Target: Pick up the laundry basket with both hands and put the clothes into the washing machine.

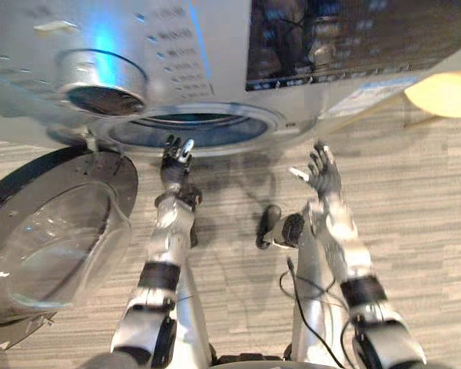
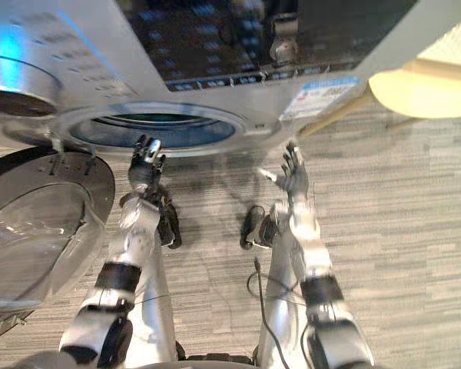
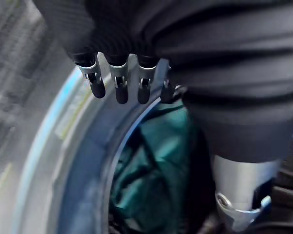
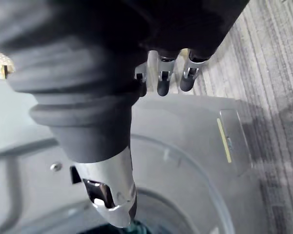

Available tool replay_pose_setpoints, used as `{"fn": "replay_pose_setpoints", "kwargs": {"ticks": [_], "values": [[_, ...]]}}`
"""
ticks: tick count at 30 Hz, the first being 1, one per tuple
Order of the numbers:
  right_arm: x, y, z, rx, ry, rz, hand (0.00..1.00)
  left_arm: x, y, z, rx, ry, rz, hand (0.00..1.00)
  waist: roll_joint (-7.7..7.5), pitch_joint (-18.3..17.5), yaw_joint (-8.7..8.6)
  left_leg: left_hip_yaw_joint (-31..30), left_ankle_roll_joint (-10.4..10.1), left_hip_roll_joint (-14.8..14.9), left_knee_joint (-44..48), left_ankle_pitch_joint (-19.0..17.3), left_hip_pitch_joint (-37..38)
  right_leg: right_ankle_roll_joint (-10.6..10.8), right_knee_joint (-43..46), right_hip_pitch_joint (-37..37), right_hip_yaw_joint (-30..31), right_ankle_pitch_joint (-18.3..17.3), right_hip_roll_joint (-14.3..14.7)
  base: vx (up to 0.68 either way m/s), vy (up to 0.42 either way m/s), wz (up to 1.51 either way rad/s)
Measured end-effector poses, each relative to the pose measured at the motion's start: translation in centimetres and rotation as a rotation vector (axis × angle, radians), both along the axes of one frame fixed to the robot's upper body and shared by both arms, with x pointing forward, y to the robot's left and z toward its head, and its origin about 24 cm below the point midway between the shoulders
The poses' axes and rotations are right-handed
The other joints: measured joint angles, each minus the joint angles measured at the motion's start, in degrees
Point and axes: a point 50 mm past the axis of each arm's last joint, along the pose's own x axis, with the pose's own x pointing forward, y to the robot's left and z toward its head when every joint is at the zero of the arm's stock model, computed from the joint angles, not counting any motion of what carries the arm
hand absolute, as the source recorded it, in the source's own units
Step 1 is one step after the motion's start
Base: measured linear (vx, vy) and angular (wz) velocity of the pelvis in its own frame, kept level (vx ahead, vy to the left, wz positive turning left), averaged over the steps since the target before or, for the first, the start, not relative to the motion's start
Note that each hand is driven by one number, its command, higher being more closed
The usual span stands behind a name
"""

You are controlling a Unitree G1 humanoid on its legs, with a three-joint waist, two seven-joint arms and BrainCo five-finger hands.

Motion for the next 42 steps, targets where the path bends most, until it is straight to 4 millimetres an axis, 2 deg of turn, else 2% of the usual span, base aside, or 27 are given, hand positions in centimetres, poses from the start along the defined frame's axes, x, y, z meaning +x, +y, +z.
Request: {"fn": "replay_pose_setpoints", "kwargs": {"ticks": [1,3,5,6,10,13,15,16,18,20,21,25,28,30,31,32,33,34,35,37,38,39,40,41,42], "values": [[-1.0,-0.2,-1.2,-0.014,0.027,-0.006,0.00,-0.9,0.3,-0.6,0.014,-0.007,0.020,0.00,0.02,-0.6,0.05,0.0,0.1,-0.2,-0.4,-0.5,1.4,0.0,-0.3,1.5,-0.1,-0.4,-0.2,0.04,-0.012,0.19],[-3.2,-0.6,-4.1,-0.025,0.120,-0.021,0.00,-3.0,0.9,-2.9,0.045,0.043,0.041,0.00,0.07,-3.6,0.07,0.5,0.2,-1.1,-2.6,-0.7,5.3,0.4,-1.9,5.4,-0.4,-1.2,-0.9,0.05,-0.017,0.24],[-4.4,-0.6,-5.5,-0.032,0.169,-0.030,0.00,-4.1,0.6,-4.2,0.066,0.079,0.017,0.00,0.03,-4.0,0.17,0.9,0.1,-1.7,-5.1,-0.7,9.9,0.4,-4.4,10.1,-1.0,-1.3,-1.0,0.06,-0.015,0.16],[-5.2,-0.5,-6.6,-0.045,0.210,-0.034,0.00,-5.2,0.2,-5.7,0.079,0.124,-0.009,0.00,0.02,-5.0,0.17,1.2,0.0,-1.9,-7.6,-0.7,13.6,0.5,-6.8,14.1,-1.7,-1.3,-1.0,0.10,-0.021,0.27],[-8.3,-0.3,-10.8,-0.060,0.385,-0.032,0.00,-9.0,-1.2,-10.1,0.175,0.285,-0.095,0.00,-0.12,-9.7,0.59,2.8,-0.2,-3.1,-17.5,1.4,25.9,2.0,-15.5,27.2,-4.5,-0.5,-1.9,0.14,-0.002,0.34],[-10.1,-0.3,-13.2,-0.057,0.500,-0.036,0.00,-10.7,-1.0,-12.9,0.257,0.407,-0.122,0.00,-0.29,-12.0,1.26,3.2,-0.2,-4.0,-23.8,3.1,32.4,3.3,-21.5,34.2,-6.2,0.8,-1.9,0.15,0.023,0.26],[-11.4,-0.1,-15.3,-0.085,0.605,-0.011,0.00,-12.9,-0.5,-16.5,0.347,0.583,-0.148,0.00,-0.61,-14.0,1.27,4.0,0.2,-5.1,-30.9,5.4,38.6,4.0,-28.2,40.6,-7.4,3.1,-1.8,0.18,0.042,0.24],[-11.7,-0.2,-15.9,-0.087,0.635,-0.008,0.00,-13.5,-0.4,-17.5,0.377,0.634,-0.162,0.00,-0.59,-14.7,1.20,4.0,0.3,-5.5,-32.9,6.1,40.0,4.3,-30.1,41.9,-7.8,3.9,-1.7,0.16,0.057,0.21],[-12.8,-0.4,-18.0,-0.104,0.751,-0.001,0.00,-15.8,0.3,-20.8,0.467,0.821,-0.207,0.00,-0.20,-16.1,0.95,4.5,0.9,-6.4,-41.3,9.0,45.4,5.5,-39.4,47.5,-8.9,7.7,-0.3,0.17,0.076,0.10],[-13.5,-0.5,-19.0,-0.113,0.811,0.003,0.00,-17.4,1.0,-22.2,0.523,0.922,-0.231,0.00,-0.18,-17.0,0.94,5.1,1.2,-6.9,-47.3,11.7,48.8,6.3,-45.8,50.6,-9.1,10.7,0.6,0.15,0.086,-0.04],[-13.6,-0.5,-19.4,-0.127,0.835,0.009,0.00,-17.7,1.6,-22.4,0.560,0.944,-0.238,0.00,-0.16,-17.1,0.93,5.9,1.5,-7.1,-51.2,13.4,51.4,6.7,-50.1,52.8,-9.2,12.8,1.1,0.16,0.085,-0.06],[-13.3,-0.6,-19.6,-0.157,0.857,0.022,0.00,-18.1,3.2,-22.6,0.602,0.983,-0.193,0.00,-0.14,-17.4,0.98,8.9,2.2,-7.9,-58.8,16.0,57.1,7.6,-60.3,57.8,-7.8,18.7,3.3,0.12,0.095,-0.25],[-11.9,-0.7,-19.0,-0.198,0.821,0.034,0.00,-17.2,4.2,-22.1,0.628,0.963,-0.147,0.00,-0.22,-17.3,0.93,10.6,2.3,-8.3,-58.4,15.9,57.1,7.8,-60.7,57.0,-5.2,20.6,3.3,0.00,0.092,-0.33],[-11.4,-0.4,-18.7,-0.226,0.804,0.056,0.00,-16.2,4.5,-21.6,0.642,0.936,-0.135,0.00,-0.40,-17.2,0.44,10.3,2.6,-8.6,-56.9,15.8,55.9,7.7,-57.9,55.2,-3.7,20.9,2.8,-0.07,0.077,0.02],[-11.2,-0.3,-18.6,-0.242,0.795,0.067,0.00,-15.5,4.6,-21.2,0.644,0.915,-0.121,0.00,-0.94,-16.8,-0.31,10.2,3.3,-9.0,-55.9,15.3,55.3,8.0,-55.9,53.9,-2.2,21.2,2.3,-0.10,0.082,0.00],[-10.8,-0.4,-18.3,-0.255,0.779,0.071,0.00,-15.3,4.7,-21.1,0.645,0.907,-0.117,0.00,-0.88,-16.8,-0.08,10.2,4.5,-8.8,-55.6,14.6,54.6,9.2,-57.5,54.2,-0.6,21.7,2.9,-0.17,0.081,-0.03],[-10.2,-0.5,-17.8,-0.279,0.754,0.075,0.00,-14.9,4.9,-20.8,0.646,0.896,-0.105,0.00,-1.18,-16.2,-0.58,10.8,5.4,-8.2,-54.6,14.7,53.5,9.9,-50.6,53.0,3.0,17.1,2.1,-0.13,0.022,0.07],[-10.3,-0.7,-17.8,-0.300,0.754,0.071,0.00,-14.6,4.9,-20.6,0.651,0.885,-0.105,0.00,-1.52,-16.0,-0.73,10.1,5.5,-8.9,-53.5,14.7,53.0,10.1,-43.2,52.0,4.7,14.3,1.6,-0.15,0.007,0.35],[-10.7,-1.3,-18.1,-0.331,0.773,0.064,0.00,-14.4,4.9,-20.3,0.653,0.865,-0.101,0.00,-1.98,-15.8,-0.34,9.4,5.8,-9.8,-52.0,14.9,52.1,11.3,-34.8,52.9,6.4,12.1,1.0,-0.15,-0.033,0.51],[-10.5,-2.1,-18.0,-0.354,0.775,0.054,0.00,-14.3,5.0,-20.1,0.653,0.851,-0.092,0.00,-3.00,-16.0,0.58,8.5,5.6,-10.1,-49.5,15.0,49.9,11.8,-36.0,56.1,7.6,9.9,1.9,-0.17,-0.063,0.19],[-9.5,-2.6,-17.3,-0.370,0.745,0.046,0.00,-14.4,5.0,-20.1,0.636,0.852,-0.077,0.00,-2.25,-15.6,1.54,8.9,5.2,-9.8,-50.0,16.5,48.9,11.6,-40.4,56.6,8.5,8.5,3.8,-0.28,-0.052,-0.26],[-8.7,-2.7,-16.7,-0.369,0.710,0.040,0.00,-14.6,4.8,-20.2,0.624,0.860,-0.062,0.00,-1.46,-15.4,1.63,9.0,5.2,-9.5,-52.7,19.0,48.2,10.9,-46.0,58.0,9.2,7.8,5.0,-0.32,-0.076,-0.26],[-8.5,-2.6,-16.5,-0.363,0.695,0.037,0.00,-14.7,4.8,-20.2,0.622,0.862,-0.062,0.00,-1.29,-15.2,1.69,8.9,5.2,-9.6,-54.3,20.4,48.0,10.0,-49.0,58.7,9.3,7.2,5.3,-0.28,-0.084,-0.02],[-8.2,-2.7,-16.2,-0.353,0.673,0.023,0.00,-14.5,4.3,-20.3,0.609,0.862,-0.062,0.00,0.25,-14.4,1.43,8.2,4.9,-9.1,-57.3,23.5,47.4,7.2,-53.4,59.3,8.5,7.6,6.8,-0.29,-0.127,0.29],[-8.5,-3.0,-16.4,-0.357,0.681,0.004,0.00,-14.5,3.5,-20.4,0.594,0.859,-0.066,0.00,2.57,-13.6,1.17,6.2,4.3,-7.7,-60.8,25.9,47.6,6.0,-56.2,60.1,6.6,9.7,8.9,-0.36,-0.159,0.41]]}}
